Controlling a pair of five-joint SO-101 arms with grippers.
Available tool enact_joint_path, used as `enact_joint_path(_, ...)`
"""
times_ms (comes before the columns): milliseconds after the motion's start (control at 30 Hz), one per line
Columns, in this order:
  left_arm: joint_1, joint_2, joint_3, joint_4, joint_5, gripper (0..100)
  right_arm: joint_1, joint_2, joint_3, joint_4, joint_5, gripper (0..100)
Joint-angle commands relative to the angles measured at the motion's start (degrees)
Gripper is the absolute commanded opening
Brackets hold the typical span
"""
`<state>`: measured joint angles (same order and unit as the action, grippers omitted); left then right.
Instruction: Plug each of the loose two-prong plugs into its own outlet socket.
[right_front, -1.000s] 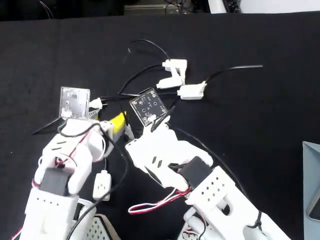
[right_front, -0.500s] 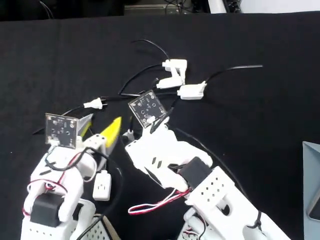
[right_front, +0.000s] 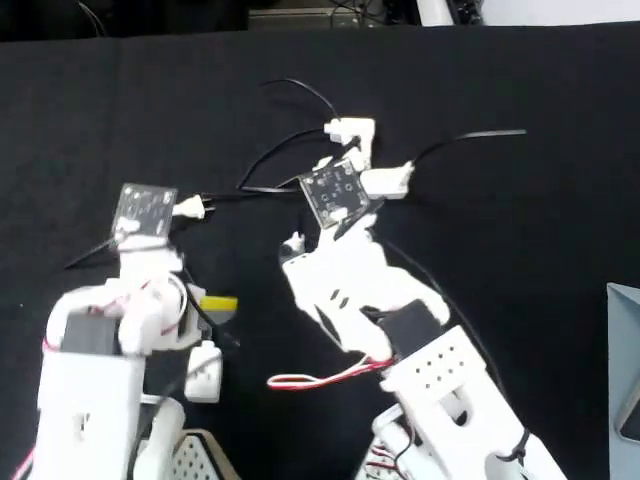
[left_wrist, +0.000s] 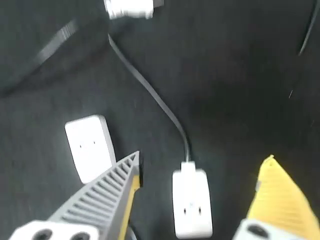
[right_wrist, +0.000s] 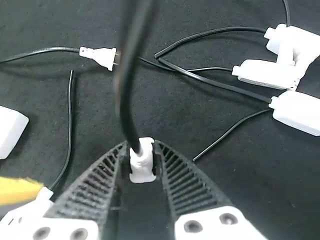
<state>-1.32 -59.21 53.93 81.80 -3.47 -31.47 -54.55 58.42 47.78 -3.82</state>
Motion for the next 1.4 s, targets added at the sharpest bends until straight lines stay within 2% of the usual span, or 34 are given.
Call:
enact_joint_path(0, -0.75, 17.58, -8.22, 2.81, -0.70, 36, 0.97, -1.36, -1.63, -1.14, 0.44, 1.2)
enact_joint_path(300, -0.31, 35.08, -9.36, -0.35, -0.79, 36, 0.97, -1.36, -1.36, -1.14, 0.44, 1.2)
enact_joint_path(400, -0.31, 39.56, -8.40, -1.05, -3.78, 36, 0.97, -1.36, -1.36, -1.14, 0.44, 1.2)
enact_joint_path(633, -0.22, 50.37, -8.22, -6.68, -10.20, 17, 0.97, -1.36, -1.27, -1.14, 0.44, 1.2)
enact_joint_path(833, -0.22, 58.73, -8.75, -8.00, -10.20, 17, 0.97, -1.36, -1.27, -1.14, 0.44, 1.2)
enact_joint_path(1367, -0.13, 60.22, -22.55, -7.47, -9.76, 17, 0.97, -1.36, -1.27, -1.14, 0.44, 1.2)
